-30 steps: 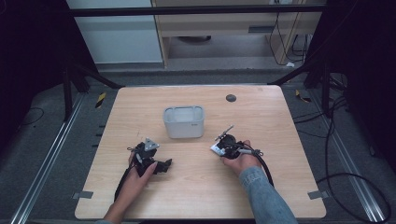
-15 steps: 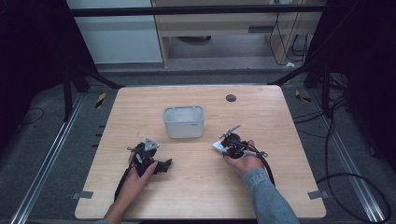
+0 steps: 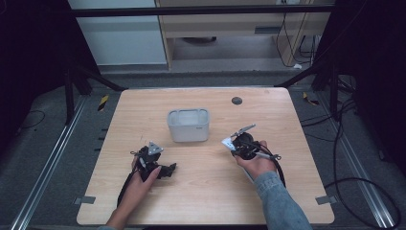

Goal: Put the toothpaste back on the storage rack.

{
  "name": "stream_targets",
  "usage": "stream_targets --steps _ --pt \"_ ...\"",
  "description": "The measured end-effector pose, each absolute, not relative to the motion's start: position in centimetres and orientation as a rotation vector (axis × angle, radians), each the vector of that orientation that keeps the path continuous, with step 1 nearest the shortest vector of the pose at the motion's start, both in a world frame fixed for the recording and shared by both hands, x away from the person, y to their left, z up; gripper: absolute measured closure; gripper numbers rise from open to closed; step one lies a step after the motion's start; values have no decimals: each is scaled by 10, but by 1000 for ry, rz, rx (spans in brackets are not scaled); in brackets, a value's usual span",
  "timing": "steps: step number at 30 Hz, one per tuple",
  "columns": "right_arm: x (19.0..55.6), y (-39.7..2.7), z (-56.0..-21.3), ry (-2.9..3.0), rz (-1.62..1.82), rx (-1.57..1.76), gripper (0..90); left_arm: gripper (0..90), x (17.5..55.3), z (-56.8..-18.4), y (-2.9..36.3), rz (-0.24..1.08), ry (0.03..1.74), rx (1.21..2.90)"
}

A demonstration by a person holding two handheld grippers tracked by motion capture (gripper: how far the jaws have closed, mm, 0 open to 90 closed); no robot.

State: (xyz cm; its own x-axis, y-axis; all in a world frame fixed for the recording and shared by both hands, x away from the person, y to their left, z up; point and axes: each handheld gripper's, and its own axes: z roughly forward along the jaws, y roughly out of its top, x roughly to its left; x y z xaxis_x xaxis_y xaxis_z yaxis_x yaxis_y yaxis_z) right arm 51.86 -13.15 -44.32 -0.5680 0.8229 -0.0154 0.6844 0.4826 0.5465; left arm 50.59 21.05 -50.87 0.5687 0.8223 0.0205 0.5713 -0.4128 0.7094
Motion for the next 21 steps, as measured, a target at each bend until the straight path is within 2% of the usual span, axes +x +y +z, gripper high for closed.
stream_targets --steps 21 --pt "518 -152 -394 2319 859 1256 807 0 506 -509 210 487 1109 2134"
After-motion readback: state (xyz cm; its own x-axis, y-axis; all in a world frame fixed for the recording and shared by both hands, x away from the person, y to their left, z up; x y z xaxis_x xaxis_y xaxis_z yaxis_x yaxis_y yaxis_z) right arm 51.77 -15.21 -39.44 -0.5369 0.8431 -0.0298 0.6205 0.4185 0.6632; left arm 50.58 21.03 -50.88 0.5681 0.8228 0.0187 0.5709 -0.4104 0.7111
